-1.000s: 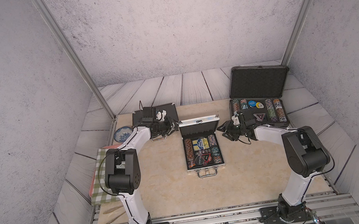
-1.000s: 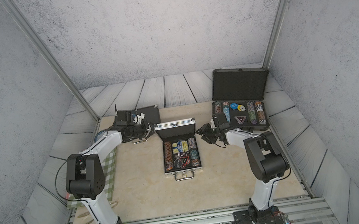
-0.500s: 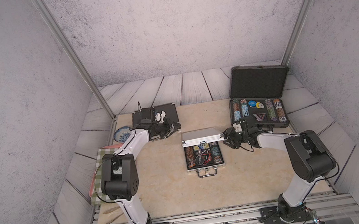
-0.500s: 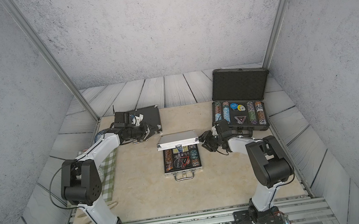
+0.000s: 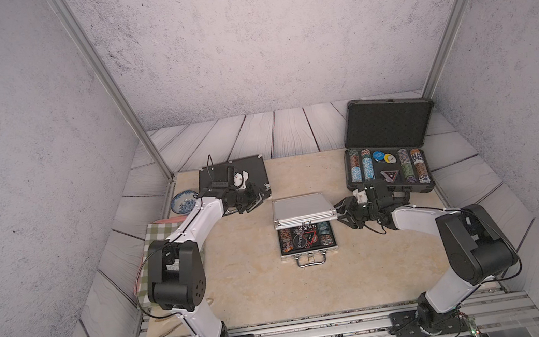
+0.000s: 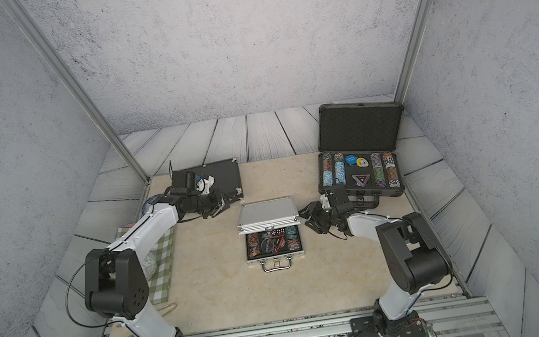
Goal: Close the poker set cases
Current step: Close the lid of the poker set case.
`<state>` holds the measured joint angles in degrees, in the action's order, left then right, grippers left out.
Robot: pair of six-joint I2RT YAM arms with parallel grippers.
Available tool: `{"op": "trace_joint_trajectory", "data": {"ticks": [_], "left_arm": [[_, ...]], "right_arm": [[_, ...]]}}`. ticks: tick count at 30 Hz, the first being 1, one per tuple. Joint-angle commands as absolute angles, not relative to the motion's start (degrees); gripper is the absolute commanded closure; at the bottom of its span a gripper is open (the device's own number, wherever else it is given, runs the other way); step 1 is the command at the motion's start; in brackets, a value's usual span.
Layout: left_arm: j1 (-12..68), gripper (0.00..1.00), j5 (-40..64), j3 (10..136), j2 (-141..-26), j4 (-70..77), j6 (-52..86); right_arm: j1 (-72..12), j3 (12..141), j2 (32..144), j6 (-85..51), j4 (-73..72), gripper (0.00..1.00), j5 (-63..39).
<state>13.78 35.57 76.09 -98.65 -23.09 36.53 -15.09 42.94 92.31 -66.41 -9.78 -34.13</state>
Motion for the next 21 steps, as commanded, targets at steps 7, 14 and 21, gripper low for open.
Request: {"op": "trace_joint_trajectory", "data": {"ticks": [7, 14, 21], "left_arm": [[15.9, 0.55, 31.7, 76.3, -97.0, -27.9, 33.2], [23.3, 0.57, 25.0, 78.8, -97.0, -32.5, 29.5], [31.3, 0.7, 18.5, 80.7, -98.3, -37.2, 25.8]], "right_arm": [[-15.3, 38.0, 88.1, -65.7, -12.8, 0.44, -35.9], [-15.3, 36.0, 86.6, -62.5, -9.5, 0.44, -34.8], [-15.2, 36.7, 85.0, -57.8, -4.4, 0.44, -33.4]]}}
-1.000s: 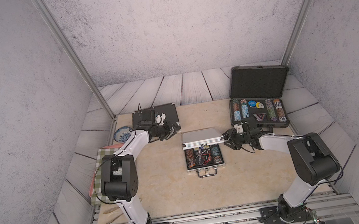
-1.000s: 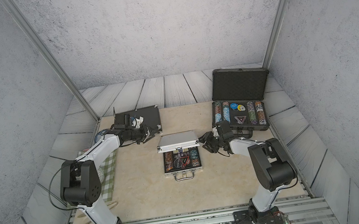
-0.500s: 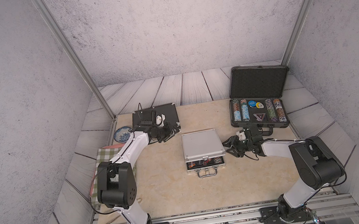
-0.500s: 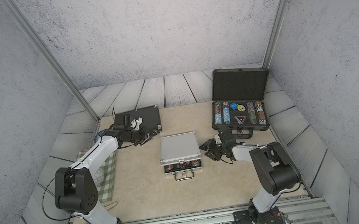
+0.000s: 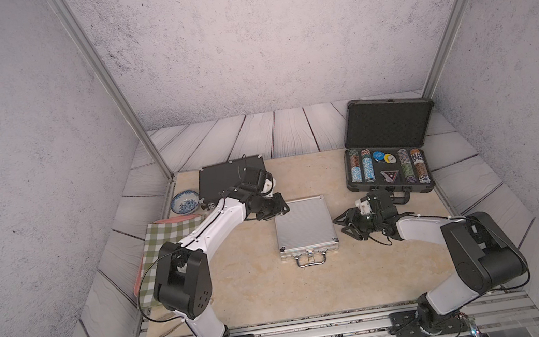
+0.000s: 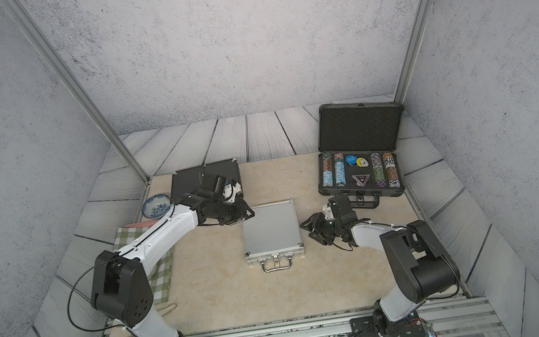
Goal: Close the poker set cases
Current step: Close the lid of the poker set case.
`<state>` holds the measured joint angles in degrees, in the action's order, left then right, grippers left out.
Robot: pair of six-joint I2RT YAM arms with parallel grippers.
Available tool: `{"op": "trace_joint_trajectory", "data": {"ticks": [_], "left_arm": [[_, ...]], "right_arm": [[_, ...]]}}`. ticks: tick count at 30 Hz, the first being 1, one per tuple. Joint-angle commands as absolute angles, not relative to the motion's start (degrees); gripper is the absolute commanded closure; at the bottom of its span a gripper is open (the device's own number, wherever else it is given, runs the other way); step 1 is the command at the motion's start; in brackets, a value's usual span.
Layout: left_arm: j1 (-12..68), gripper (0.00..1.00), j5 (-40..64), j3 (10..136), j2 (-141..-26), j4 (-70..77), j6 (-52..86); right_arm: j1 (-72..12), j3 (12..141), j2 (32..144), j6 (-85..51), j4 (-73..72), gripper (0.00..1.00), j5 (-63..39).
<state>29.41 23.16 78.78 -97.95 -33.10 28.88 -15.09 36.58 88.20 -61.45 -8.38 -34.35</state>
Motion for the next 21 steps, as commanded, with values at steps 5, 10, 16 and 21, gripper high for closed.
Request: {"op": "trace_joint_trajectory", "data": {"ticks": [5, 10, 16, 21], "left_arm": [[35.8, 0.81, 13.0, 81.6, -100.4, -43.1, 22.1], [37.7, 0.88, 11.0, 79.0, -101.8, -44.6, 21.6], [38.2, 0.9, 10.2, 75.1, -102.7, -43.4, 22.1], [38.2, 0.91, 10.4, 71.5, -103.2, -41.2, 23.6]], "right_arm": [[-15.3, 41.0, 80.5, -49.9, 6.0, 0.44, -29.1], [-15.6, 47.2, 77.9, -43.3, 14.5, 0.47, -26.3], [-19.6, 55.0, 79.4, -38.2, 19.9, 0.53, -26.6], [-26.0, 60.9, 83.3, -35.6, 22.5, 0.55, -26.4]]}}
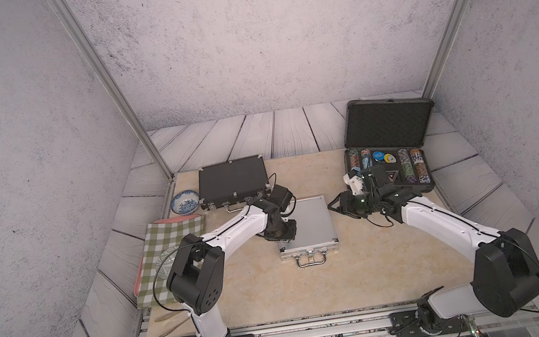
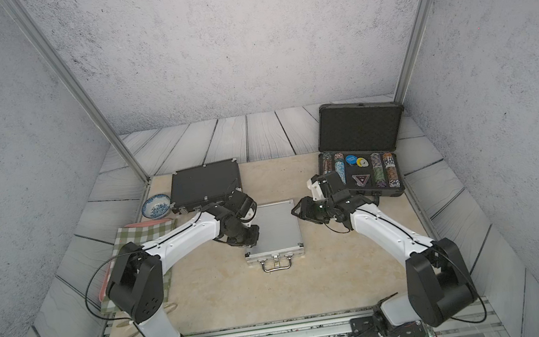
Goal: Close the poker set cases
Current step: Close the lid of the poker set case, then fasten the fastener on the poker set case.
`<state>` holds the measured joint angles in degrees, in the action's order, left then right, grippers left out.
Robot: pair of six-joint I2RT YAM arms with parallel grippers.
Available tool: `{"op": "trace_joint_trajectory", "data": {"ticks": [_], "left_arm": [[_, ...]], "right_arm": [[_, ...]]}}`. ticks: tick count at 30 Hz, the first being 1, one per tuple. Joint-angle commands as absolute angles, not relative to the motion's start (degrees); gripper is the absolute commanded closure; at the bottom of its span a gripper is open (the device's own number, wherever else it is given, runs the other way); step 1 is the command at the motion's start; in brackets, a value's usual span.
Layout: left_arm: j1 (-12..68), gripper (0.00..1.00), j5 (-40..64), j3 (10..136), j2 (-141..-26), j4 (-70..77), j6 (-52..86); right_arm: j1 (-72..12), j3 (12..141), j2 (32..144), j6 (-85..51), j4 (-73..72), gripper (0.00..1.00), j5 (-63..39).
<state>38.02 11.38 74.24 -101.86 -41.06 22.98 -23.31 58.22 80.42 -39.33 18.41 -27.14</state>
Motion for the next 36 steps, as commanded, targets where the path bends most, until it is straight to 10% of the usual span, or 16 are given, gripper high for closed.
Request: {"op": "trace_joint_trajectory", "data": {"ticks": [1, 26, 36], "left_arm": [[38.2, 0.91, 10.5, 70.8, -103.1, -40.8, 23.8], [42.4, 0.84, 12.0, 67.6, -92.3, -42.1, 28.3], [48.3, 0.52, 22.2, 52.6, -90.8, -12.3, 43.9]], "right_arm": [[-27.0, 62.0, 84.3, -35.1, 22.8, 0.55, -26.3], [-33.3, 53.3, 99.3, -37.4, 16.8, 0.61, -25.6], [-32.1, 53.0, 100.6, -38.4, 16.5, 0.62, -25.5]]}}
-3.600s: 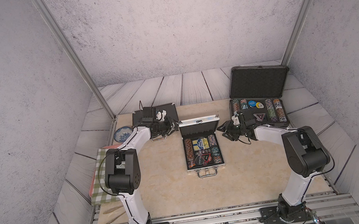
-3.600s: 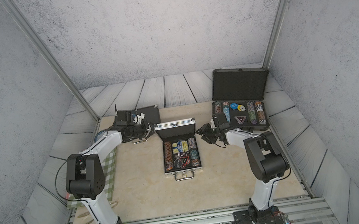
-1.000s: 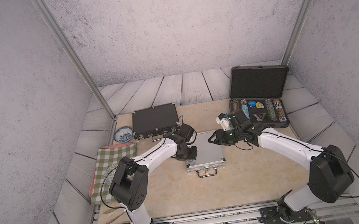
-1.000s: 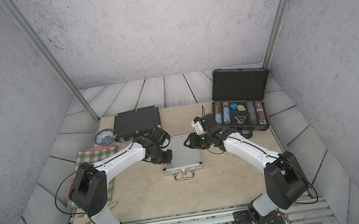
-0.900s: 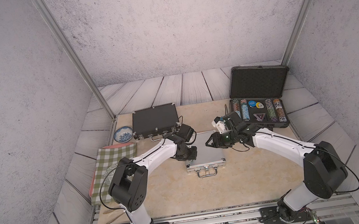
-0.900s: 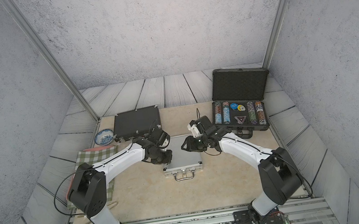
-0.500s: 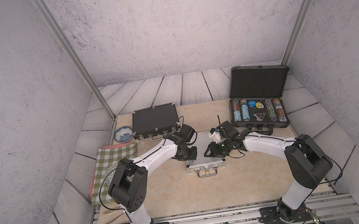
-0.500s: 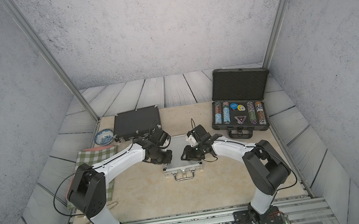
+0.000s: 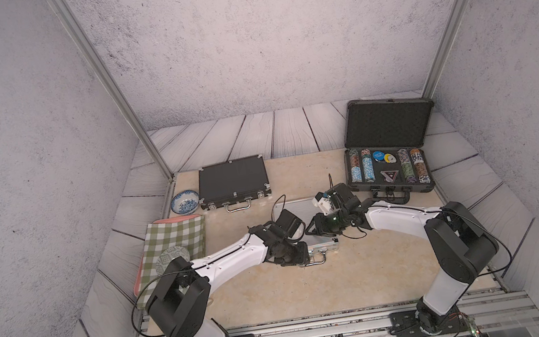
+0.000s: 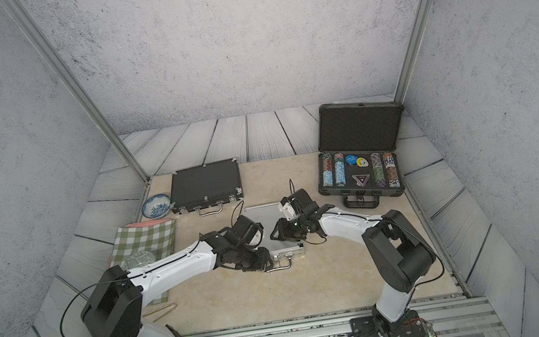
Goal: Close the poker set cases
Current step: Fasten the fastener on the poker set case.
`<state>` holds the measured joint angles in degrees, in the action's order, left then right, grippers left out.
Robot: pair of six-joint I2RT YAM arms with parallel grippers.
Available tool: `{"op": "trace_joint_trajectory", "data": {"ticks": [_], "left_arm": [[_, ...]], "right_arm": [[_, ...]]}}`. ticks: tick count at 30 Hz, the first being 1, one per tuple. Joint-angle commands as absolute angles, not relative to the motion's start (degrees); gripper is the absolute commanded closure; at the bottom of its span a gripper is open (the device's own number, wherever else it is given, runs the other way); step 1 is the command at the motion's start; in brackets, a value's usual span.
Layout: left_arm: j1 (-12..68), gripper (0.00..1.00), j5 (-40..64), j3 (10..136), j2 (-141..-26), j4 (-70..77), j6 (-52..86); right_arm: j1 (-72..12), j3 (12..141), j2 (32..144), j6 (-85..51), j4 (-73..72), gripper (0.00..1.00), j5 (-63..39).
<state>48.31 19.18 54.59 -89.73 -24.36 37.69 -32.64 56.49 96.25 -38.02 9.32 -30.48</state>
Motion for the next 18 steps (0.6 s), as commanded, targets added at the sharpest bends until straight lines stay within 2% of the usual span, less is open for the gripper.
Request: {"op": "trace_joint_trajectory", "data": {"ticks": [1, 8, 18], "left_arm": [[48.3, 0.52, 22.1, 52.4, -91.3, -10.9, 44.6], [48.8, 0.51, 17.0, 50.9, -94.5, -6.6, 47.3], [52.7, 0.47, 2.3, 47.7, -93.8, -7.9, 51.0]], "right_arm": [[-31.8, 52.7, 100.5, -38.5, 16.5, 0.62, -25.4], [-30.8, 51.2, 99.4, -38.8, 15.7, 0.62, -25.6], [-30.4, 51.4, 98.3, -39.2, 15.8, 0.62, -26.0]]}}
